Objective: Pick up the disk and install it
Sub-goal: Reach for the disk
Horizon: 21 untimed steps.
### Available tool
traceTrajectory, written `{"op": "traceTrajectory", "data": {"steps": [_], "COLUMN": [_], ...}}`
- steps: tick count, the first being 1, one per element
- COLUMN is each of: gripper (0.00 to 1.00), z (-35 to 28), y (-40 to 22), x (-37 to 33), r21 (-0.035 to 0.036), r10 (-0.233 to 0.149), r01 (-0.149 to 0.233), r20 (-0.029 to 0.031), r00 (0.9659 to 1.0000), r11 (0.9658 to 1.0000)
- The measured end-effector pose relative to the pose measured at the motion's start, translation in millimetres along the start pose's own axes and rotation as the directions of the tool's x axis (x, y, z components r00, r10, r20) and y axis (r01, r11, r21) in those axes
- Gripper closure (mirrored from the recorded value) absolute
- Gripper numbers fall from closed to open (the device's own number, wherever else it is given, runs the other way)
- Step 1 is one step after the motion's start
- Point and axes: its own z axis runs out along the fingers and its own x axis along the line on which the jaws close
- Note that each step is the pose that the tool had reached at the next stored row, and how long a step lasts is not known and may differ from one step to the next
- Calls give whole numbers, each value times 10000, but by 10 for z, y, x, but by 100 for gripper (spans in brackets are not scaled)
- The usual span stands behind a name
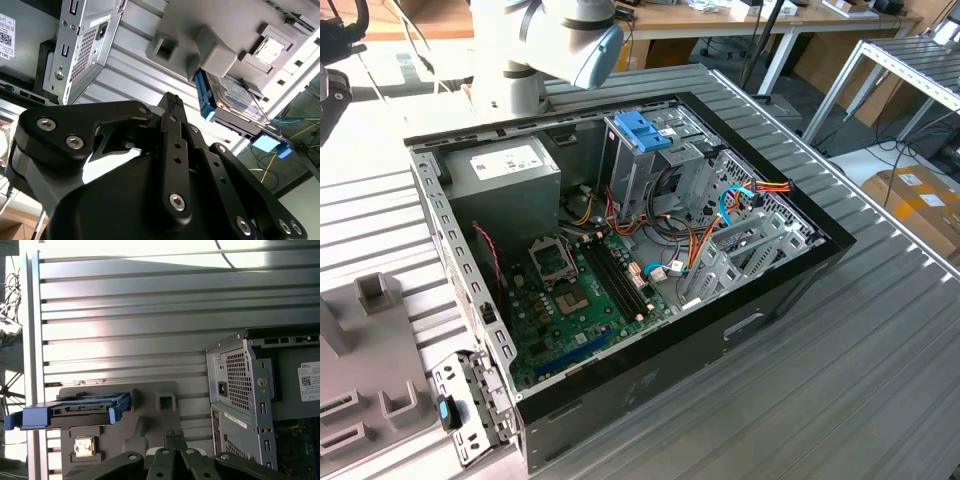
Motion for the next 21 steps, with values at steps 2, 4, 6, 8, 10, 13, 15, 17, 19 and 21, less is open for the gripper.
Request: {"op": "traceTrajectory", "data": {"steps": [2, 4, 6, 8, 10, 13, 15, 17, 19, 21], "gripper": [89, 89, 89, 89, 89, 89, 89, 89, 89, 89], "z": [0, 0, -1, 0, -1, -1, -1, -2, -2, -2], "y": [-1, -1, -2, -2, -3, -4, -4, -5, -5, -6], "x": [9, 20, 26, 32, 38, 49, 56, 63, 71, 77], "r21": [0, -1, 0, -1, 0, 0, -1, 0, 0, 0], "r10": [0, 0, 0, 0, 0, 0, 0, 0, 0, 0], "r01": [0, 0, 0, 0, 0, 0, 0, 0, 0, 0], "r20": [1, 1, 0, 1, 0, 1, 1, 0, 1, 1], "r00": [10000, 10000, 10000, 10000, 10000, 10000, 10000, 10000, 10000, 10000], "r11": [10000, 10000, 10000, 10000, 10000, 10000, 10000, 10000, 10000, 10000]}}
